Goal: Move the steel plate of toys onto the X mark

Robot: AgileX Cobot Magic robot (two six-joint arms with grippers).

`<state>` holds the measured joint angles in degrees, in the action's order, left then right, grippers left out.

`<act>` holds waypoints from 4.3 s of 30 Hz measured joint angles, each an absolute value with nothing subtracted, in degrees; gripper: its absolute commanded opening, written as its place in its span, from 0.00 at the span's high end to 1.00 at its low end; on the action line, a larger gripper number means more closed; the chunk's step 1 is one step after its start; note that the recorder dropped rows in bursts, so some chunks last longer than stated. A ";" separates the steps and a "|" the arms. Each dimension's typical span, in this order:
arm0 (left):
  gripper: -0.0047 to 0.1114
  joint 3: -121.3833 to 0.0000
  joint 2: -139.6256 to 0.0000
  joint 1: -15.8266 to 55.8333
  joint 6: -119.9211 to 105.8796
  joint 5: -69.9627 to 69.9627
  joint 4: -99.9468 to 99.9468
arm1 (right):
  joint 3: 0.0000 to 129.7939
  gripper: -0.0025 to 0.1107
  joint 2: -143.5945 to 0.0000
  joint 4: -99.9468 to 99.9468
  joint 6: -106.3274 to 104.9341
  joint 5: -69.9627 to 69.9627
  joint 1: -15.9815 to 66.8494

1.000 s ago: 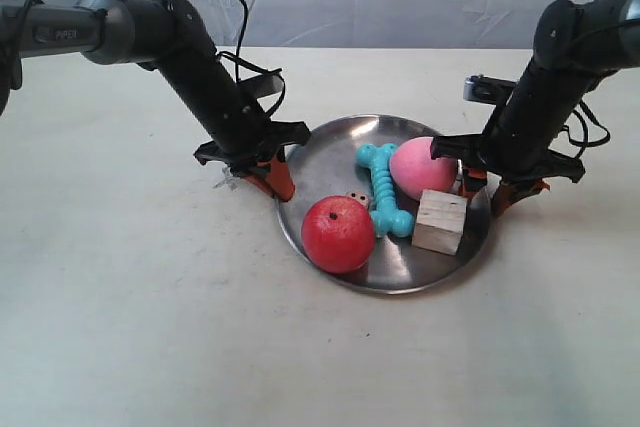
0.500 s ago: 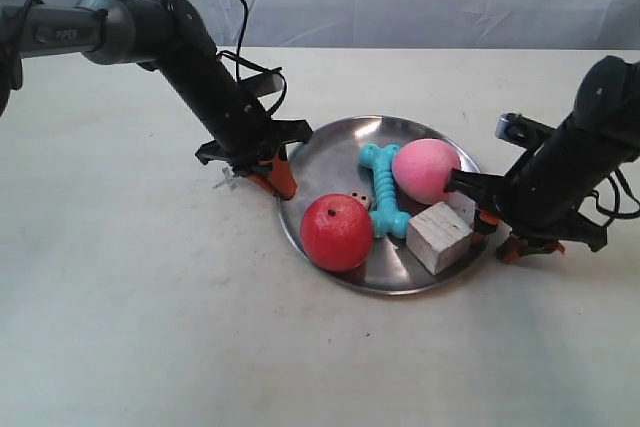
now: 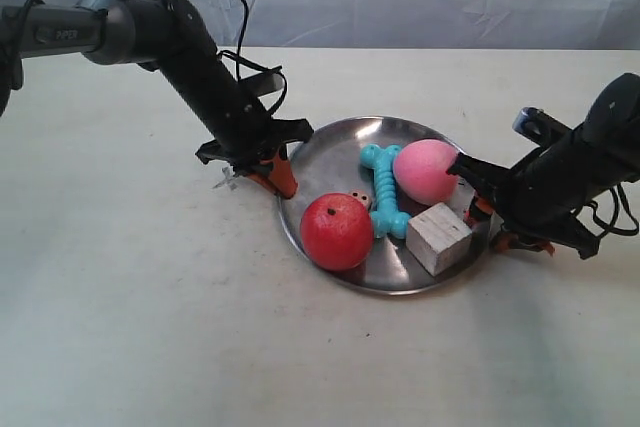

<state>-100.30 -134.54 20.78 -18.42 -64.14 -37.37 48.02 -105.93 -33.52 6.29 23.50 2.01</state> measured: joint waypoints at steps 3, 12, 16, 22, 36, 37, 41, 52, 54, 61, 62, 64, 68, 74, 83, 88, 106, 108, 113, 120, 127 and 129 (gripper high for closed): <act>0.78 -100.30 -134.54 20.87 -18.42 -64.11 -36.95 | 48.02 0.60 -106.00 -33.90 6.40 22.81 2.01; 0.66 -100.30 -134.66 20.90 -19.05 -64.01 -35.50 | 50.54 0.60 -106.92 -31.17 1.93 15.08 2.01; 0.66 -100.30 -134.66 20.90 -19.05 -64.13 -35.50 | 57.15 0.60 -107.90 -27.76 0.82 20.51 0.66; 0.66 -100.30 -134.66 20.90 -18.32 -64.56 -34.52 | 72.56 0.60 -112.36 -23.05 -3.72 34.06 -4.87; 0.66 -100.30 -134.66 20.90 -14.67 -64.64 -34.30 | 98.36 0.60 -128.85 -25.31 -20.74 62.55 -7.63; 0.66 -100.30 -134.66 20.90 -14.10 -64.74 -34.08 | 98.81 0.60 -129.91 -25.67 -21.56 63.55 -7.63; 0.66 -100.30 -134.66 20.90 -12.76 -65.32 -33.74 | 99.30 0.60 -132.73 -27.37 -23.68 65.70 -7.63; 0.66 -100.30 -134.66 21.11 -9.50 -66.16 -33.34 | 99.41 0.60 -136.02 -33.49 -29.56 68.57 -7.63; 0.66 -100.30 -134.66 21.37 -9.35 -66.16 -32.94 | 99.51 0.60 -136.27 -33.74 -29.81 68.81 -7.63; 0.66 -98.83 -133.87 24.08 -8.19 -63.52 -32.56 | 100.23 0.60 -137.56 -35.93 -30.86 70.45 -8.36; 0.66 -98.72 -133.87 24.08 -8.19 -63.52 -32.56 | 100.34 0.60 -137.56 -36.21 -30.84 70.45 -8.36; 0.66 -98.72 -133.87 24.08 -8.10 -63.52 -32.56 | 100.42 0.60 -137.75 -36.72 -31.70 70.70 -8.41; 0.82 -98.72 -133.87 24.08 -7.45 -62.83 -32.56 | 100.42 0.83 -137.78 -37.02 -32.79 70.80 -8.51; 0.96 -98.59 -133.87 23.86 -5.33 -61.76 -32.41 | 100.42 0.98 -138.26 -35.82 -33.30 70.16 -8.99; 0.96 -98.59 -133.98 23.43 -5.33 -62.82 -33.46 | 100.42 0.99 -138.26 -35.55 -24.21 70.25 -8.99; 0.96 -98.72 -134.07 23.32 -5.33 -64.08 -33.57 | 100.42 0.99 -138.26 -35.76 -22.29 70.38 -8.99; 0.96 -103.28 -135.20 23.32 -5.90 -68.09 -32.87 | 100.08 0.99 -137.22 -34.13 -18.42 70.50 -8.88; 0.96 -103.66 -135.20 23.32 -5.90 -68.24 -32.87 | 99.95 0.99 -136.84 -33.68 -18.01 70.50 -8.88; 0.96 -103.88 -135.20 23.32 -5.90 -68.39 -32.97 | 99.86 0.99 -135.53 -33.16 -17.25 70.61 -8.88; 0.96 -104.01 -134.92 23.32 -6.58 -68.39 -33.36 | 99.86 0.99 -134.01 -32.65 -16.48 70.74 -8.88; 0.96 -104.01 -131.66 21.12 -7.19 -68.52 -32.89 | 99.86 0.99 -133.52 -34.51 -15.60 70.74 -8.03; 0.96 -104.01 -131.02 20.33 -7.28 -68.63 -32.31 | 99.86 0.99 -133.52 -34.98 -15.38 70.45 -7.17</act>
<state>-104.01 -131.02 20.33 -7.28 -68.63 -32.31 99.86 -133.52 -34.98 -15.38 70.45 -7.17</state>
